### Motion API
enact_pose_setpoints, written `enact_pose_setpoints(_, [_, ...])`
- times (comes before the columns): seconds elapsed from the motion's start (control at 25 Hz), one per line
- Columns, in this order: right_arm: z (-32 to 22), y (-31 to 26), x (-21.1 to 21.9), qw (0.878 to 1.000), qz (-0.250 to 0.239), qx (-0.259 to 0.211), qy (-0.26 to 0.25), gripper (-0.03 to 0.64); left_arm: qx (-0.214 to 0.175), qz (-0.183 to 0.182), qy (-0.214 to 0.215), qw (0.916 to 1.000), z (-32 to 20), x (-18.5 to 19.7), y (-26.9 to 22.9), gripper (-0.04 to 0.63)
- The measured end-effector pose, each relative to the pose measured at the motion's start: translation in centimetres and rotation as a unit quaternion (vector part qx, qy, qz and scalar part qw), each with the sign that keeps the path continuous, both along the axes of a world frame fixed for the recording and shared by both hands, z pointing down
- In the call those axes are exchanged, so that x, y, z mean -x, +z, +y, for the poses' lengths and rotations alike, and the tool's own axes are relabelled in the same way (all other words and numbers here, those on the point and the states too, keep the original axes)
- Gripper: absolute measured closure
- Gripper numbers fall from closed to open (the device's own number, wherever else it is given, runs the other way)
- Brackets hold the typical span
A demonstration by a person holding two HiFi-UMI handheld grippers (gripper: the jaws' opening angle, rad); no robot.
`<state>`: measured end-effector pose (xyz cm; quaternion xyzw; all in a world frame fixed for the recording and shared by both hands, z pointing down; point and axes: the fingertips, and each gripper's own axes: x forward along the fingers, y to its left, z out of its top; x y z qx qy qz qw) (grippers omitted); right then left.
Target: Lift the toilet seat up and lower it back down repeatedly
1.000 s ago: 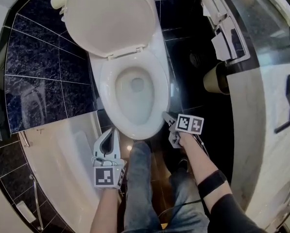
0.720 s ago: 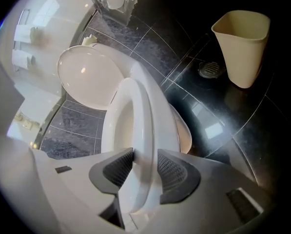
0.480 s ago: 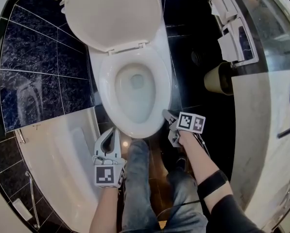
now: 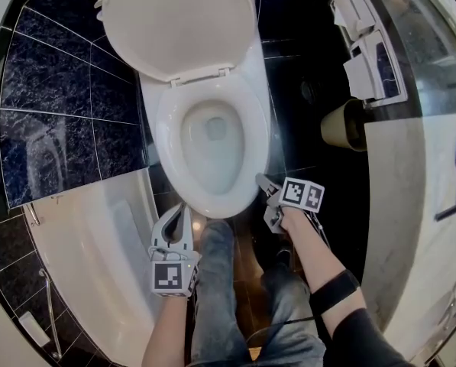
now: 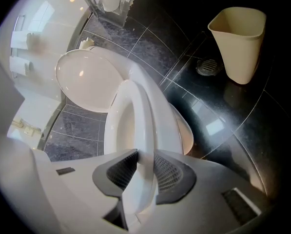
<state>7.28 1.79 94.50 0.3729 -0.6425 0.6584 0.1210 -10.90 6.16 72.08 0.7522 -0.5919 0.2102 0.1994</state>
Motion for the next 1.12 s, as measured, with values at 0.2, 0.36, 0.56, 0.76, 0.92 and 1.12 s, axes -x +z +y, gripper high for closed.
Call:
enact_pose_setpoints(0.2, [-0.1, -1.6, 0.1, 1.000, -0.009, -0.002, -0.002, 0.500, 0.011, 0.001, -0.001, 0.9999, 0.7, -0.2, 0.4, 0.603])
enact_pose_setpoints(0.36, [-0.3, -3.7, -0.1, 1.000, -0.015, -0.001, 0.001, 0.502, 0.021, -0.003, 0.006, 0.9998, 1.7, -0.8, 0.5, 0.603])
enact_pose_setpoints(0.56, [-0.7, -7.0, 0.1, 1.000, -0.019, 0.002, 0.001, 0.502, 0.045, -0.014, 0.012, 0.9988, 4.3, -0.4, 1.0, 0.603])
enact_pose_setpoints(0.76, [-1.5, -10.4, 0.3, 1.000, -0.021, 0.002, 0.004, 0.500, 0.072, -0.019, 0.006, 0.9972, 7.3, 0.6, 1.6, 0.603])
enact_pose_setpoints(0.92, [-2.3, -12.7, 0.4, 1.000, -0.022, -0.002, 0.004, 0.497, 0.113, -0.015, -0.005, 0.9935, 9.3, 1.1, 3.8, 0.603])
enact_pose_setpoints(1.12, [-3.3, -14.9, 0.6, 1.000, -0.025, -0.006, 0.003, 0.497, 0.141, -0.001, 0.004, 0.9900, 8.5, -0.1, 5.7, 0.603])
